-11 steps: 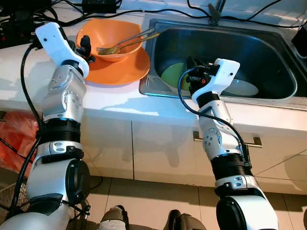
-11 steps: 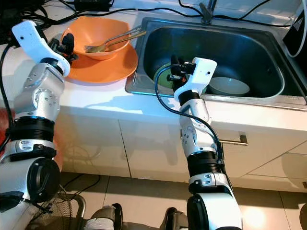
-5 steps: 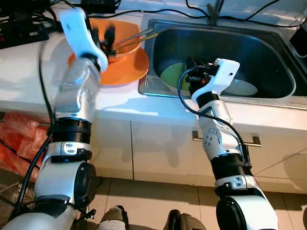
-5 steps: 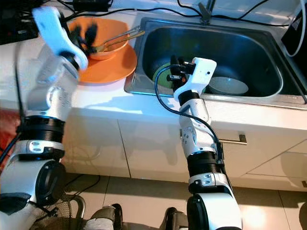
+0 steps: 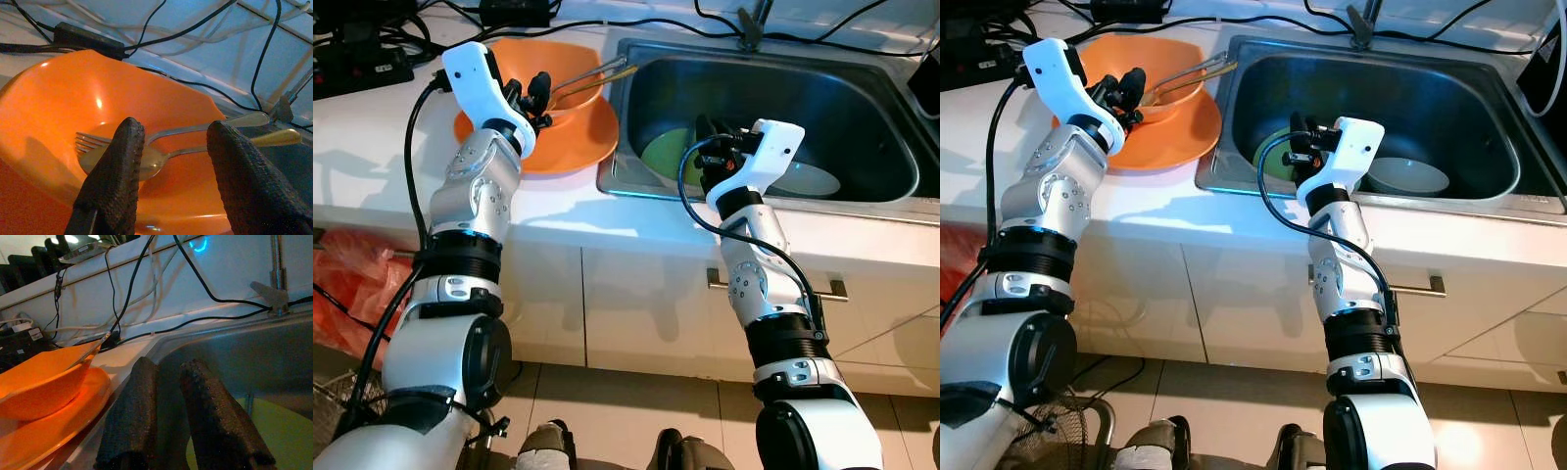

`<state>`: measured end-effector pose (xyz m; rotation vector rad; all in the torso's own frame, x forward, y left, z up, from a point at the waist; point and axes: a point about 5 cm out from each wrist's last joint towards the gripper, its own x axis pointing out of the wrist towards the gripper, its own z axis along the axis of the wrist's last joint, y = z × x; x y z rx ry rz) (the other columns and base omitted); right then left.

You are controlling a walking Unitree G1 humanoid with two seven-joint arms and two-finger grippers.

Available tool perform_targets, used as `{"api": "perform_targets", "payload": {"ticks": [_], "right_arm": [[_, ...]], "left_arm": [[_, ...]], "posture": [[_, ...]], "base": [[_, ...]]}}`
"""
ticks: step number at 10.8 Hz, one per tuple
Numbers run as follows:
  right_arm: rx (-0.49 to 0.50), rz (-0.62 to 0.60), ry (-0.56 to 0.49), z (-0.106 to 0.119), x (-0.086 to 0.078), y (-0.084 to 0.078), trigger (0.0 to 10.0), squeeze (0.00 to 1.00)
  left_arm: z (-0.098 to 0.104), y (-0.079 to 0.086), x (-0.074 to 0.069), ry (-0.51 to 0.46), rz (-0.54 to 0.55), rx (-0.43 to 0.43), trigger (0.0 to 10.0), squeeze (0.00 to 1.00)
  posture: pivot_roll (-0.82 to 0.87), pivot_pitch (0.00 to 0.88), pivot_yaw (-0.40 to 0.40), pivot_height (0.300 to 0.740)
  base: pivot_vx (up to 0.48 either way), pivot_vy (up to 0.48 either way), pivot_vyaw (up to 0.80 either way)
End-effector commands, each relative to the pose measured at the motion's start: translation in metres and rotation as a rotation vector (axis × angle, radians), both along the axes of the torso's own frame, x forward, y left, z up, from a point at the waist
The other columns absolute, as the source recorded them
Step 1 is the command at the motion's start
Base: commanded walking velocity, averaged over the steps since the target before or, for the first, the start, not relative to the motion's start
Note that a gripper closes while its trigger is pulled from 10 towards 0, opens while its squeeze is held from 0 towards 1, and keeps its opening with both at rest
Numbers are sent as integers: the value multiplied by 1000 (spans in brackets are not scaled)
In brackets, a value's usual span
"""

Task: Kitchen organization

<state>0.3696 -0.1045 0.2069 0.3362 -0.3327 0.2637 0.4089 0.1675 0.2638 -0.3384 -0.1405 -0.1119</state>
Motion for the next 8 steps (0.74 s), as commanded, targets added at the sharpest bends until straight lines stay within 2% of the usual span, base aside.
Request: {"api": "perform_targets", "payload": {"ticks": [1,4,8], "right_arm": [[-3,-5,-11,3,0,-2,10000,0],[-4,-3,-13,4,1,-2,10000,0],[-4,3,-12,4,1,-1,10000,0]], "left_arm": [[-10,1,1,53,6,-20,10000,0],[-12,17,0,68,61,-30,10000,0],[0,44,-6,24,165,5,10000,0]], "posture": [[101,131,-45,740],[104,131,-50,740],[111,130,-57,740]], "base": [[0,0,0],[0,0,0],[0,0,0]]}}
